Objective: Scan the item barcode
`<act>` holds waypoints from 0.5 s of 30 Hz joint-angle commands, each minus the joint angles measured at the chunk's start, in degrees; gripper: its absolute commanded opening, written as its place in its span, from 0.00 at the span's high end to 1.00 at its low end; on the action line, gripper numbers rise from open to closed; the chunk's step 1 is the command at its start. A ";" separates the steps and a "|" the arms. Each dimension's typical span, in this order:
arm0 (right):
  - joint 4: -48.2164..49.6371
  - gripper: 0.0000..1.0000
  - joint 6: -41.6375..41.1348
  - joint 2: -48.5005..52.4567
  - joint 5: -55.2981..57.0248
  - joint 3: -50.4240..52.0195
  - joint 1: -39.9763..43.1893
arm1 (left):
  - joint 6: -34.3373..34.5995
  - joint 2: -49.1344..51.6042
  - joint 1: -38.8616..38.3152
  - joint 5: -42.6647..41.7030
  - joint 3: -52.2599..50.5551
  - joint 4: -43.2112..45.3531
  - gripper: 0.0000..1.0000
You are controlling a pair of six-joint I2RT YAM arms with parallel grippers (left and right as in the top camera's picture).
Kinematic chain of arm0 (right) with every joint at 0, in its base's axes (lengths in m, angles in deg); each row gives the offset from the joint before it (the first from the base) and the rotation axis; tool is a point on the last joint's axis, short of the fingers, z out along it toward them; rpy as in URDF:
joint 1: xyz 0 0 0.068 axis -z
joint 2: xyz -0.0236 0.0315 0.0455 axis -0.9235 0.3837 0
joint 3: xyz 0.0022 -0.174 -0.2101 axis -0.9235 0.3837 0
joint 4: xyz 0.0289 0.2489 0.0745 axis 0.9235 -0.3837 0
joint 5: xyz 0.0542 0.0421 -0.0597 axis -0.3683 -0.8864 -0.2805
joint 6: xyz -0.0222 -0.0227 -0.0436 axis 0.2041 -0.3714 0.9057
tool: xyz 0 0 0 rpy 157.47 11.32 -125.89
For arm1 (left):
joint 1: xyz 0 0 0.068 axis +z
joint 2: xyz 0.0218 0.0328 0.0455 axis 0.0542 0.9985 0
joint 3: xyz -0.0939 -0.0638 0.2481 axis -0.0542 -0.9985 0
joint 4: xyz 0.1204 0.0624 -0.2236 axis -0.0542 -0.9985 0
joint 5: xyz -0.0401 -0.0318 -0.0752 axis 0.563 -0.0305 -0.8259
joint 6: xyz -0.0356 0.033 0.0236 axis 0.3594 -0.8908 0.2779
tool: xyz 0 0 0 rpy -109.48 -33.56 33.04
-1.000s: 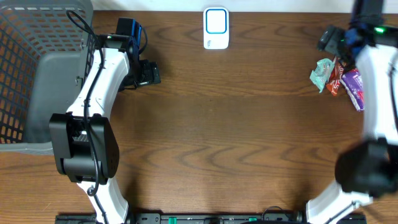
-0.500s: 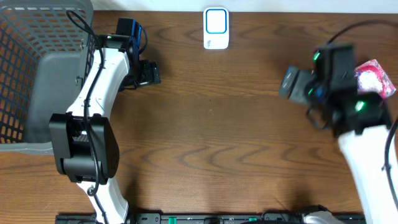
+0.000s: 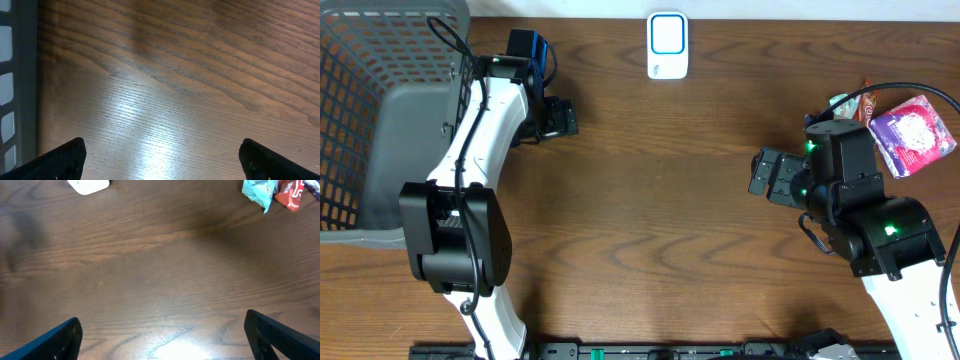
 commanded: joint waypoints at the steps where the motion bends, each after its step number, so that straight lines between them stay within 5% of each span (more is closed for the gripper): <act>1: -0.28 0.01 -0.79 -0.07 -0.63 0.35 -0.50 | 0.11 -0.11 0.22 0.72 -0.72 -0.28 0.02; 15: -2.58 0.01 1.27 0.04 -0.24 0.35 -0.50 | 0.11 -0.11 0.22 0.72 -0.72 -0.28 0.02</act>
